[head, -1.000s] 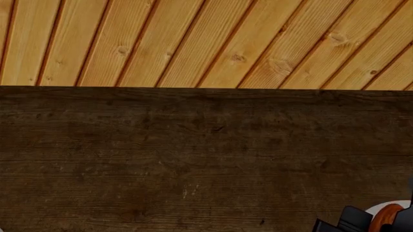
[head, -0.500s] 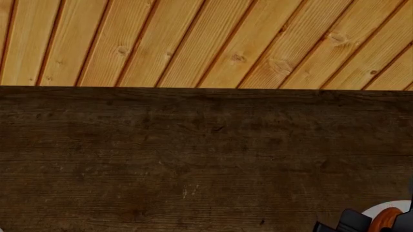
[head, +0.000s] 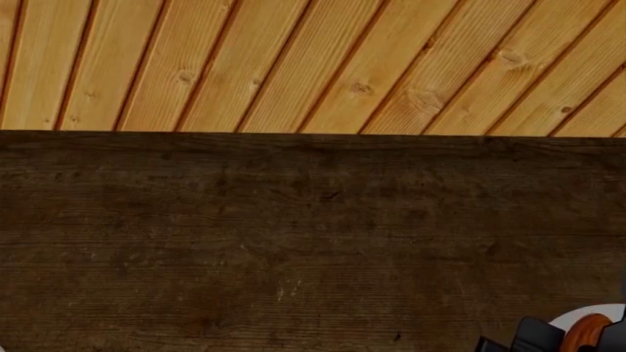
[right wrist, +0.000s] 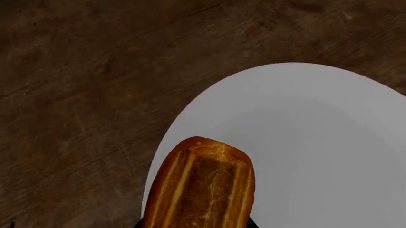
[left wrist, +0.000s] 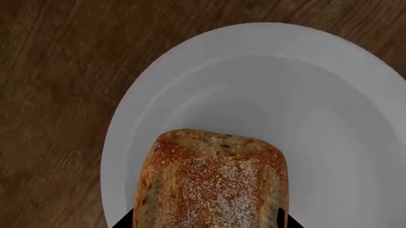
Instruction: Place all breads on the cutting board.
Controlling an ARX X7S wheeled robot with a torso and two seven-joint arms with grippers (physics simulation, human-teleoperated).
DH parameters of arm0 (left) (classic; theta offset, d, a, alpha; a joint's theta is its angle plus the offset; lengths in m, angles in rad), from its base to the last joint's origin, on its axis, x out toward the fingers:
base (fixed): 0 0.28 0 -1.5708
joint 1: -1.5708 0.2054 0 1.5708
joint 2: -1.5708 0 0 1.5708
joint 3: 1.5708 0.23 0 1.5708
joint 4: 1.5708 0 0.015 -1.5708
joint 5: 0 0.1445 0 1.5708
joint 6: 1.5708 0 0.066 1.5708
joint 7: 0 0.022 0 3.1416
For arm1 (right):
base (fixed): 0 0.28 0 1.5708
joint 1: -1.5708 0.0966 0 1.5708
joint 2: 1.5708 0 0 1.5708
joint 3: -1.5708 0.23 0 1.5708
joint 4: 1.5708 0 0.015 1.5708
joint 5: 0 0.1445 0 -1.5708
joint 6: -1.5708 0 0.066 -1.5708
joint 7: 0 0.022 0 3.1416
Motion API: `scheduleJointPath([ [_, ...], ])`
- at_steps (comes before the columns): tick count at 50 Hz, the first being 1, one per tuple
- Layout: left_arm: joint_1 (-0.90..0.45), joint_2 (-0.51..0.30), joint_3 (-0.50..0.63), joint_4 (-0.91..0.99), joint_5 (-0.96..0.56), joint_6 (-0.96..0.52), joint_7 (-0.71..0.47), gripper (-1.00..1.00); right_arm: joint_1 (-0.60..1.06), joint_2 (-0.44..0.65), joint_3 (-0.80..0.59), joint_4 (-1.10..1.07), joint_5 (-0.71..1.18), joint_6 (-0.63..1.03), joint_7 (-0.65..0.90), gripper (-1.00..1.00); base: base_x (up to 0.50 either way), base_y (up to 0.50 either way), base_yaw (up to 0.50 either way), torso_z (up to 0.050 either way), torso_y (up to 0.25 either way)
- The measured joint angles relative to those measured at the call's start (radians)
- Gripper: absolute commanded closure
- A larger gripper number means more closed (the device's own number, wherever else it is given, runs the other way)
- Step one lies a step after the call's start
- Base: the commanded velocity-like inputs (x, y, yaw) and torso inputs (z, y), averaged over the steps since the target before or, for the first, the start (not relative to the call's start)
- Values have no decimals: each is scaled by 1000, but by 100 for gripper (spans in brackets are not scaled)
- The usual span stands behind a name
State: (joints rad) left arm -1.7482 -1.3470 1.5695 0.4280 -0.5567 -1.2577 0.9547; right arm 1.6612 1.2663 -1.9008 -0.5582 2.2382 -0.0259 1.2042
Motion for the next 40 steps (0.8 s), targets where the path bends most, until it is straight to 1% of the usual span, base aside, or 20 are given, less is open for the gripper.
scheduleJointPath([
  [4,-25,10,-26,11,-9,-5,6,100,17,3,9,0,7,21,1,100,0,0,0,0,0],
  [9,-49,25,-89,20,-62,-9,-21,100,47,7,26,-1,14,56,-4,100,0,0,0,0,0],
  [21,-41,80,-292,10,-288,0,-234,100,143,24,80,-12,-7,168,-28,100,0,0,0,1,1],
  [28,-4,116,-400,-8,-451,21,-411,100,189,36,112,-16,-24,213,-50,100,0,0,0,0,1],
  [33,23,148,-472,-34,-586,34,-561,100,223,36,133,-16,-54,254,-68,100,0,0,0,0,0],
  [40,52,200,-548,-73,-779,47,-798,100,240,54,162,-36,-106,250,-136,100,0,0,0,0,1],
])
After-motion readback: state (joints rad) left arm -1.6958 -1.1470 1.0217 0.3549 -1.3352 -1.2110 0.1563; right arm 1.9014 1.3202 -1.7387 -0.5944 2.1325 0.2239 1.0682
